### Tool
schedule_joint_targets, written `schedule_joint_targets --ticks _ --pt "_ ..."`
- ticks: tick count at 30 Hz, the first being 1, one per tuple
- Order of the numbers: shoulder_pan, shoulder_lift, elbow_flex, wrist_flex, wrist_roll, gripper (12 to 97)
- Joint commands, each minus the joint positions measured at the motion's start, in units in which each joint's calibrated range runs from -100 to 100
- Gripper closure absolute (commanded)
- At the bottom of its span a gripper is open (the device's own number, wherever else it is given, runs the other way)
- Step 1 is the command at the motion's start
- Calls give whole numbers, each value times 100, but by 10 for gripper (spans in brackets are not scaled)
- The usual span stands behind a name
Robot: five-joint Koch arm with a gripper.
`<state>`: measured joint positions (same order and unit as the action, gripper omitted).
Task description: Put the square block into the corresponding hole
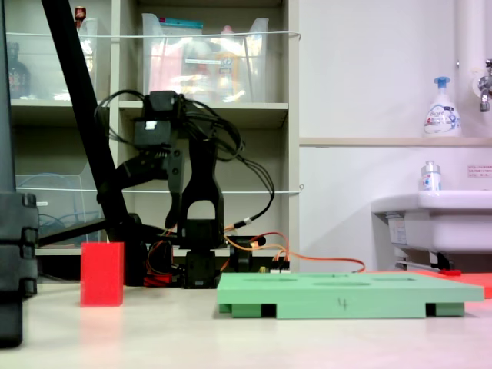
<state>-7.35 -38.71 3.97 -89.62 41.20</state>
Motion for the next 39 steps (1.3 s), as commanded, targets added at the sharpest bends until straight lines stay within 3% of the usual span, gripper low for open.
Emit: schedule_joint_targets --ticks 1,15,39 --pt "29 366 530 -161 -39 346" --pt "-103 2559 1527 -133 -200 346" --pt "-142 3438 1537 214 -278 346"
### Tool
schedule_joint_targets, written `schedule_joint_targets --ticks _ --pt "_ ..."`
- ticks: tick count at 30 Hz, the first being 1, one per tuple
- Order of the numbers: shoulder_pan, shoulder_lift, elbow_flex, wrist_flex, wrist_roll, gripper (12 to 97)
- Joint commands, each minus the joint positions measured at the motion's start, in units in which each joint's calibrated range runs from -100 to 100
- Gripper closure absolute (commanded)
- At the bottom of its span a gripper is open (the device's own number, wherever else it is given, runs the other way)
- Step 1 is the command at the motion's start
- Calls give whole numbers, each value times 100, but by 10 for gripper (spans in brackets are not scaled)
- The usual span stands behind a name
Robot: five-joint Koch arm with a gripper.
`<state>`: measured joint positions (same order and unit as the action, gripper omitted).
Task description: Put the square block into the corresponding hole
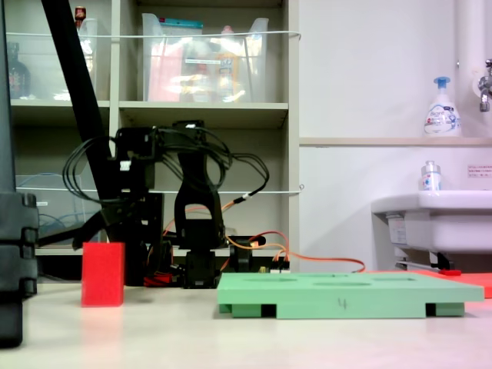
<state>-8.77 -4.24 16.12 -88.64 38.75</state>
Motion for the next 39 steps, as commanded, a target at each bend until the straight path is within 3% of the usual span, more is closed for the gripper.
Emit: schedule_joint_targets --ticks 1,10,15,20,36,39 --pt "0 33 322 155 -34 346" --pt "-29 368 382 328 -93 356" --pt "-88 424 372 318 -93 596" --pt "-137 550 322 184 -88 691" --pt "-176 -23 312 -799 -24 747" --pt "-171 -358 302 -1001 -5 832"
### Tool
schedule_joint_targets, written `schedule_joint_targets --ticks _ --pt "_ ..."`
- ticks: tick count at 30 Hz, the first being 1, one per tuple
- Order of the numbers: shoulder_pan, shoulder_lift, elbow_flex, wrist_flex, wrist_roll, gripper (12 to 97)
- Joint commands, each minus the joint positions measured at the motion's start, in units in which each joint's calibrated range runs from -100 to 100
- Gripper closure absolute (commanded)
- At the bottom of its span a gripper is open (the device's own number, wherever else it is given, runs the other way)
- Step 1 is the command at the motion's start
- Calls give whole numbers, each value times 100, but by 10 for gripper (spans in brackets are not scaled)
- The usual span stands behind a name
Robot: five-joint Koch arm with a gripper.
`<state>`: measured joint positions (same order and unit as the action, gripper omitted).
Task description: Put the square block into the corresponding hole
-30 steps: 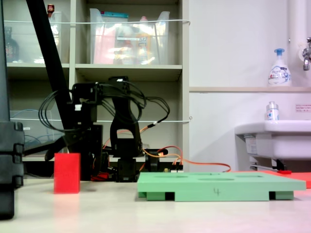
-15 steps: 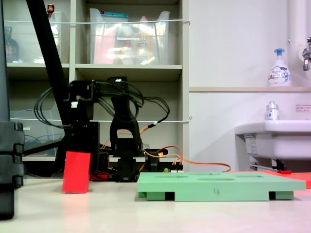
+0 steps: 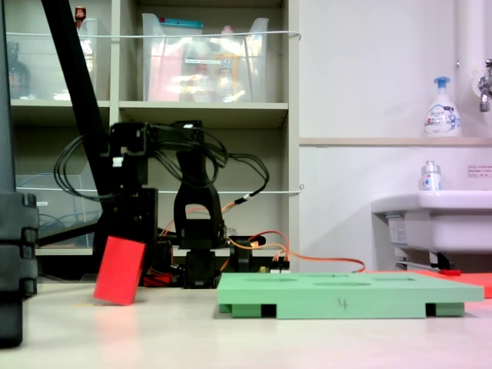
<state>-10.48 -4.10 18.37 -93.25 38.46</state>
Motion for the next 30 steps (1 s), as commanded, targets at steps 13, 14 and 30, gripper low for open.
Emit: schedule_joint_targets --ticks 13,14,30 --pt "54 -972 -162 -675 107 873" --pt "83 -1140 -162 -675 142 873" --pt "1587 -3039 147 -675 1783 870"
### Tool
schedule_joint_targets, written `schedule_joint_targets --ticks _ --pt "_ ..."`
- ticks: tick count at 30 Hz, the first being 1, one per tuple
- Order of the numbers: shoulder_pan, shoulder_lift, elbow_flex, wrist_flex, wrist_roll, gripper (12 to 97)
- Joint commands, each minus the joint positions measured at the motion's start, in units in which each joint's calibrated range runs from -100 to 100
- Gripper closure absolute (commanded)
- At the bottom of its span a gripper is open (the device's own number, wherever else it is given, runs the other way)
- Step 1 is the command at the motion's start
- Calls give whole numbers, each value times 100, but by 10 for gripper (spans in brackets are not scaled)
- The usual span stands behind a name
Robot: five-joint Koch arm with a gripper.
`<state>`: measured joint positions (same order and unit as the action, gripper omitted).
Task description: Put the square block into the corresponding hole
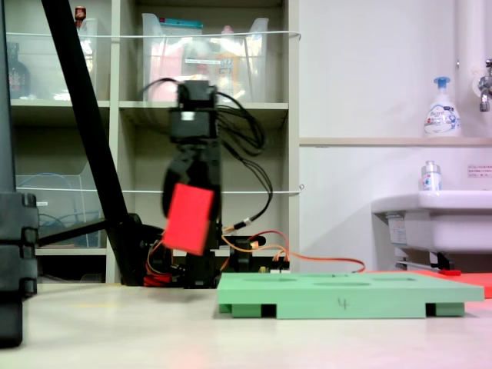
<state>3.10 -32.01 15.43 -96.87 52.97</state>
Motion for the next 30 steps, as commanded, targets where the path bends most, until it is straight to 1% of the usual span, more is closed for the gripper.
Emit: schedule_joint_targets --ticks 1,6,12,19,30 --pt "386 -151 530 -313 503 870" --pt "1079 1022 1587 -313 1153 870" --pt "1568 2894 3472 -313 1529 868" --pt "1939 5003 5545 -313 1890 862" --pt "2144 5436 5555 -92 2056 854"
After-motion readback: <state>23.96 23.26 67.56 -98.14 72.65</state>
